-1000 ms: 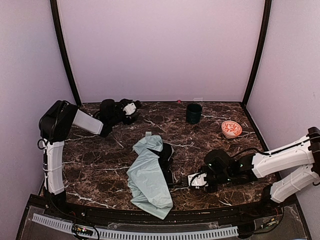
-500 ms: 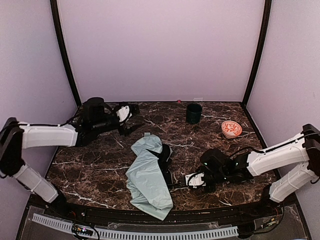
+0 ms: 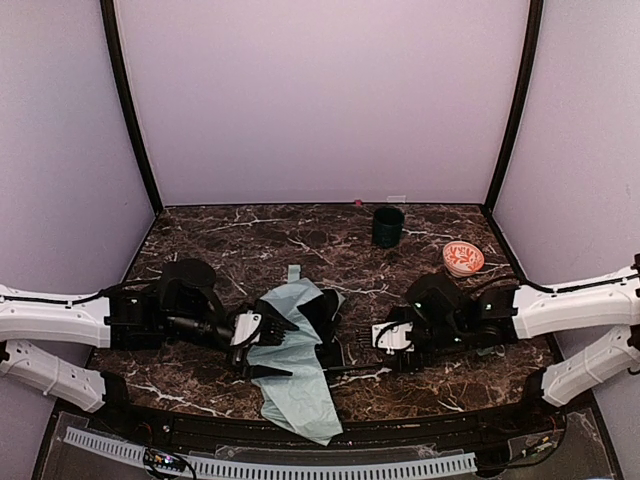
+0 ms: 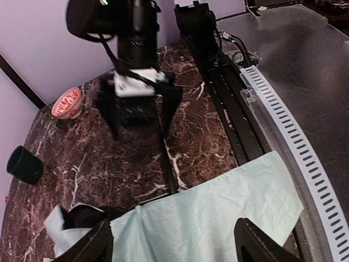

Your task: Put away the umbrella

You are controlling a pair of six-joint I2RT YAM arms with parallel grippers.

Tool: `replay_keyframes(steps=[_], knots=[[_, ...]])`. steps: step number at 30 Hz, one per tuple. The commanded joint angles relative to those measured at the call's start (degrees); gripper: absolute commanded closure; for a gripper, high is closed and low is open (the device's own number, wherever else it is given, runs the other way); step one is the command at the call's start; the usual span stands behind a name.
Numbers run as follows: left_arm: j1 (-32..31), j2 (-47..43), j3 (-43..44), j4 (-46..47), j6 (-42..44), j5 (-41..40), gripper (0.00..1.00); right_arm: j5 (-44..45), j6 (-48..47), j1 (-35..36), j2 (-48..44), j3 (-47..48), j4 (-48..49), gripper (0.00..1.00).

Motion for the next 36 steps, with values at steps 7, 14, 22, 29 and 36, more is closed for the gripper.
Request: replay_keyframes(steps=[7, 14, 22, 29, 36], knots=[[-8.66, 2.12, 6.07, -19.85, -4.94, -6.42, 0.23, -17.68, 22.02, 0.09, -6.3, 6.33, 25.34, 0.0], [-11.58, -1.37, 4.1, -18.22, -8.73, -9.1, 0.23, -17.56, 33.14, -0.06, 16.76, 21.11, 23.26, 0.13], [-14.06, 4.62, 1.12, -12.36, -6.08, -15.96, 0.23, -19.67, 44.01, -6.35, 32.68, 25.19, 19.45, 0.3], [-15.42, 10.77, -3.1, 0.47, 2.14, -20.13, 0.22, -21.06, 46.33, -8.76, 37.45, 23.19, 18.75, 0.31], [-15.47, 14.9, -4.61, 8.01, 6.3, -19.3, 0.21, -23.88, 48.49, -10.71, 40.78, 23.92, 19.68, 0.33]])
